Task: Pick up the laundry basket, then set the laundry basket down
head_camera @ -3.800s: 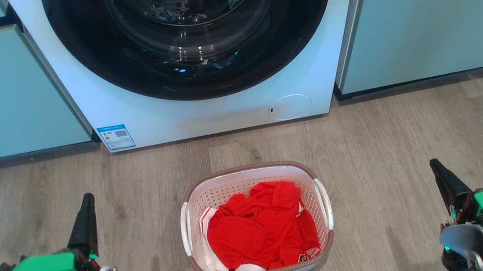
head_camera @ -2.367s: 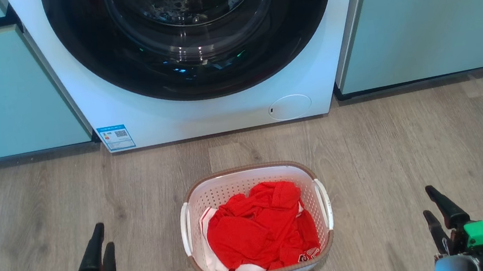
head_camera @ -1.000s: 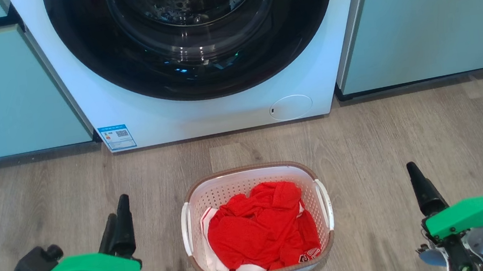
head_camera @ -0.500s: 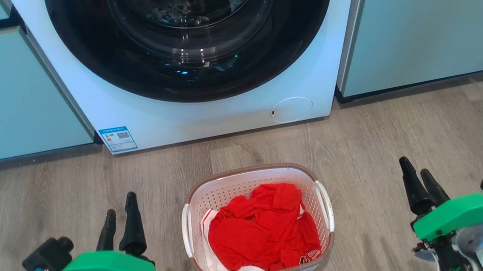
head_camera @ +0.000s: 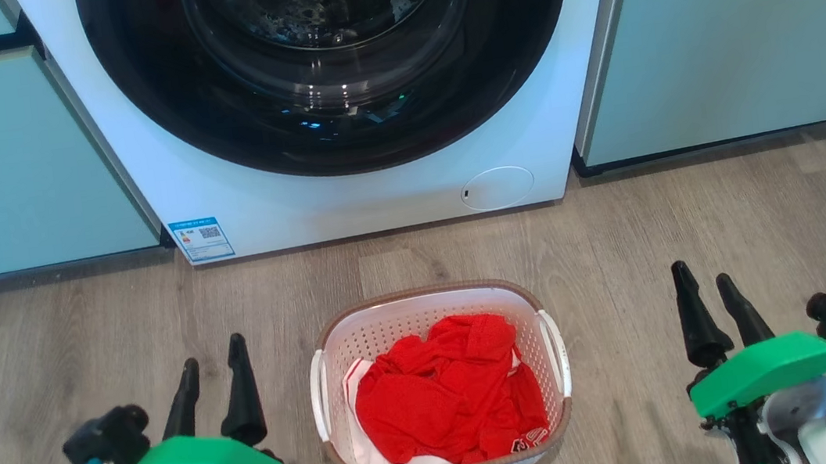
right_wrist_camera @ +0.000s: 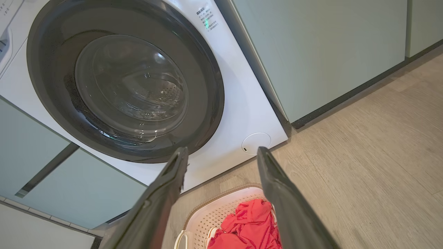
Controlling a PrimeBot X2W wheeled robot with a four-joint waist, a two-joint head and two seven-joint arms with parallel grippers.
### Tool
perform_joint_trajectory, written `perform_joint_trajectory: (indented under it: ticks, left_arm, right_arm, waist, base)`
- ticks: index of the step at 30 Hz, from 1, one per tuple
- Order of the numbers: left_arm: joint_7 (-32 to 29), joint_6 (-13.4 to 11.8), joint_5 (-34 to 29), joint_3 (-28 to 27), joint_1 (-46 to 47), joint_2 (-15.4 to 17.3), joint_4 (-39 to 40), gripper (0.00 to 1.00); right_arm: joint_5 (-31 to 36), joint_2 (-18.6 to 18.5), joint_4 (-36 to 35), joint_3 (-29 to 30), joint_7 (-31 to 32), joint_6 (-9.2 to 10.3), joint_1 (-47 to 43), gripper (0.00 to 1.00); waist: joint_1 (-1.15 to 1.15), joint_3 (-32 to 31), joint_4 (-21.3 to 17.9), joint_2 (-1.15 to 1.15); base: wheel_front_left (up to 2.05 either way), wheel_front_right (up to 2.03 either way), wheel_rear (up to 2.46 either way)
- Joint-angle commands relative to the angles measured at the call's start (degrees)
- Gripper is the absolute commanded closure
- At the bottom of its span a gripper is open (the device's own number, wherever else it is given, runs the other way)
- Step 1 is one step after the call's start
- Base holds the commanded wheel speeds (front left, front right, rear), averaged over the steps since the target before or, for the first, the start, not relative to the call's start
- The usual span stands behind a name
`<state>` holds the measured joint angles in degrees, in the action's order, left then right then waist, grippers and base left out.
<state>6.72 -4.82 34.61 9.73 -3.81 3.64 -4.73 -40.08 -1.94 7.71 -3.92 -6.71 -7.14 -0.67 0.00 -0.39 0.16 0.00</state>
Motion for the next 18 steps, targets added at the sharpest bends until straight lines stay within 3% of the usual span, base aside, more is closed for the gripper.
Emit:
perform_joint_trajectory:
  ticks: [1, 18]
  left_arm:
    - [0.82, -0.47, -1.64, -0.74, 1.52, 0.85, 2.42, 0.00]
    - [3.69, -2.48, -13.02, 0.93, 0.12, 1.21, 3.75, 0.00]
  right_arm:
    - [1.57, -0.63, -2.58, -1.16, -0.86, -0.23, 0.59, 0.00]
    - [12.85, -0.75, -4.31, -3.17, -3.71, -0.28, 0.12, 0.00]
  waist:
    - [0.00, 0.02, 0.01, 0.00]
    - [0.00, -0.07, 0.11, 0.00]
  base:
    - [0.00, 0.00, 0.00]
    - [0.00, 0.00, 0.00]
